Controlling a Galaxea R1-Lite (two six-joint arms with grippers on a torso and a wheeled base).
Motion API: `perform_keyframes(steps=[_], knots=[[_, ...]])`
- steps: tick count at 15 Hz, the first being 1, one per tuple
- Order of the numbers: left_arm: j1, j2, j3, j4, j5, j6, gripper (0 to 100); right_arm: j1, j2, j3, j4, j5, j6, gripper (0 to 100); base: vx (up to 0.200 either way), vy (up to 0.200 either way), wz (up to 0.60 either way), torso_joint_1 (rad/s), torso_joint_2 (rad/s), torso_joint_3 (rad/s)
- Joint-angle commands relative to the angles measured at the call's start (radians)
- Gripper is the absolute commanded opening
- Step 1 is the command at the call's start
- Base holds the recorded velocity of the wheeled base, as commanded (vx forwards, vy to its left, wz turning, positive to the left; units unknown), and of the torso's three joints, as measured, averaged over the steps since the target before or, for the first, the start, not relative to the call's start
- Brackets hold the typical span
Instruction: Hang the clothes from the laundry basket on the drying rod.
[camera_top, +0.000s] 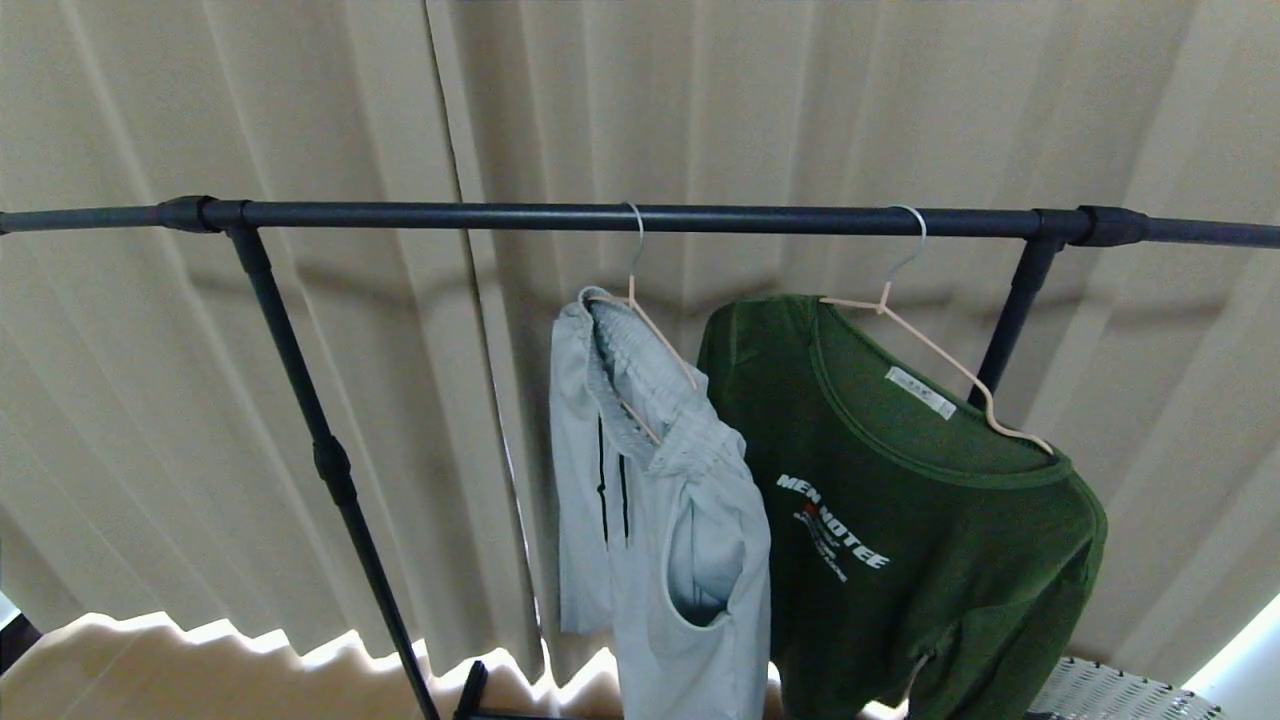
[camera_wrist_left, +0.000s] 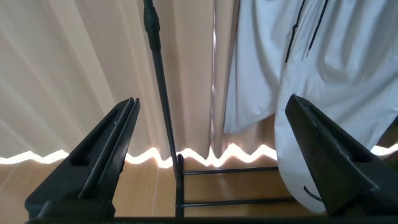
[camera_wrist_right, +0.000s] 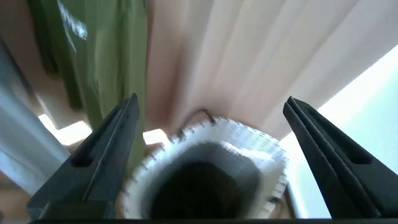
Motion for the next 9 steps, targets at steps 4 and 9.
perform_keyframes(steps=[4,9], knots=[[0.000,0.000,0.000,0.000,-0.001,0.001,100,0.062,-0.096,0.120,-0.192,0.084,0.063,100,0.000,0.000,0.00,0.000,0.00,0.000],[0.000,0.000,0.000,0.000,-0.001,-0.001,100,0.062,-0.096,0.126,-0.205,0.084,0.070,100,0.000,0.000,0.00,0.000,0.00,0.000]])
